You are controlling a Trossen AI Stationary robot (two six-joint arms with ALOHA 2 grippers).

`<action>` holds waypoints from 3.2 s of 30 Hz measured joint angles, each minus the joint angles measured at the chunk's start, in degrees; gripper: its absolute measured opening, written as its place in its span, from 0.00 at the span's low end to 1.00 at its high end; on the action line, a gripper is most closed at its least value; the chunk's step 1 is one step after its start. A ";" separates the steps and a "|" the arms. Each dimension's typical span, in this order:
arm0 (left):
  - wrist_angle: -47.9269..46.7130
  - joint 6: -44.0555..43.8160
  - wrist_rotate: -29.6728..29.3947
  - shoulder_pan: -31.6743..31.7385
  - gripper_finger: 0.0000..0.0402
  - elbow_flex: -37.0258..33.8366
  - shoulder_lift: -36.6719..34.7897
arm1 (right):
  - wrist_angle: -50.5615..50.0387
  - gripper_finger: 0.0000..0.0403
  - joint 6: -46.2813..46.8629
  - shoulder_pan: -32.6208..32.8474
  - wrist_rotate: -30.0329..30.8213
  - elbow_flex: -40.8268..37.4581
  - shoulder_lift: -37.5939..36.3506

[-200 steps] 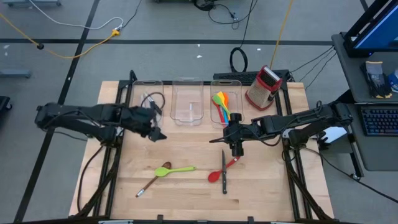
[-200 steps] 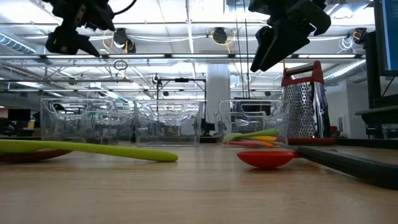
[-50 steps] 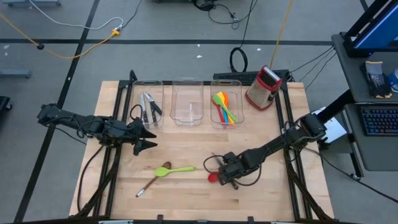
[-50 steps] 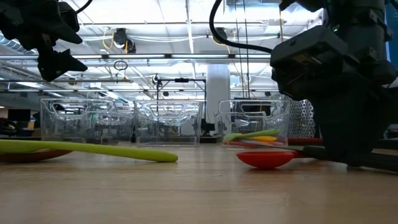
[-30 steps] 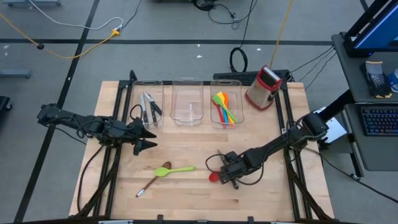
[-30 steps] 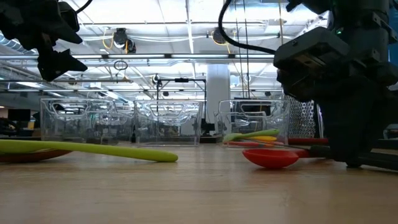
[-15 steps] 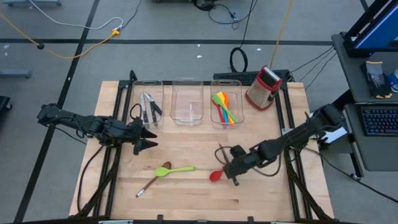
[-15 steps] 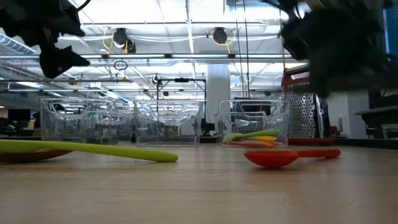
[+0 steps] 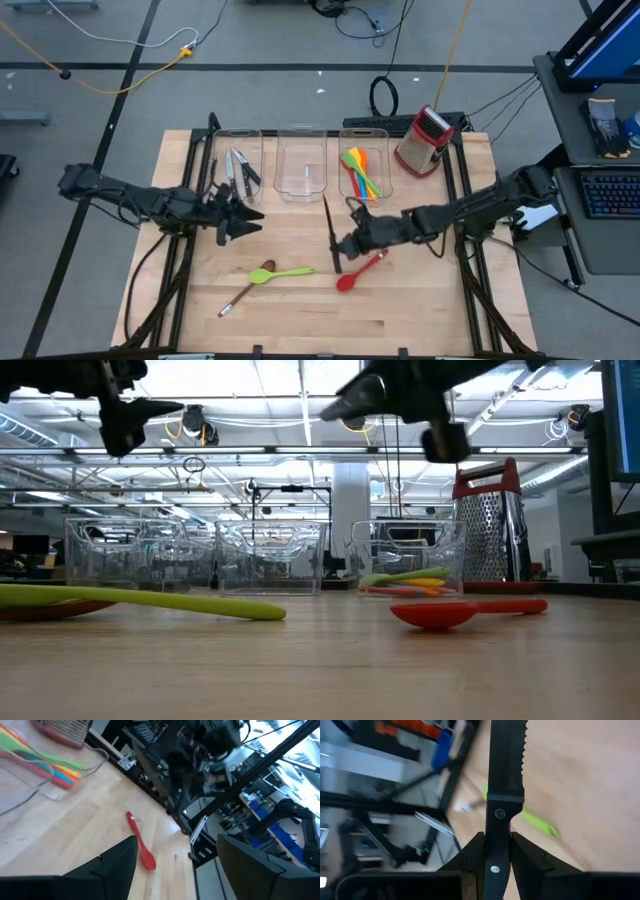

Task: Pick & Place Kitchen Items
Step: Put the black knife into the left transparent bin

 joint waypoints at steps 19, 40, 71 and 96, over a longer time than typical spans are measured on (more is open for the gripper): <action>27.17 -9.93 -0.25 -0.02 0.68 1.20 24.79 | 15.94 0.15 -16.89 -9.39 0.17 0.08 -0.07; 15.72 -11.37 -7.90 3.69 0.68 21.08 43.11 | 18.10 0.15 -22.62 -13.20 -6.31 0.11 -0.07; 15.14 -14.72 -6.96 5.55 0.14 28.63 51.36 | 17.95 0.15 -27.28 -13.67 -7.34 0.09 0.02; 10.37 -14.62 -6.21 5.62 0.14 28.46 51.29 | 16.44 0.32 -29.12 -14.39 -7.58 0.04 -0.09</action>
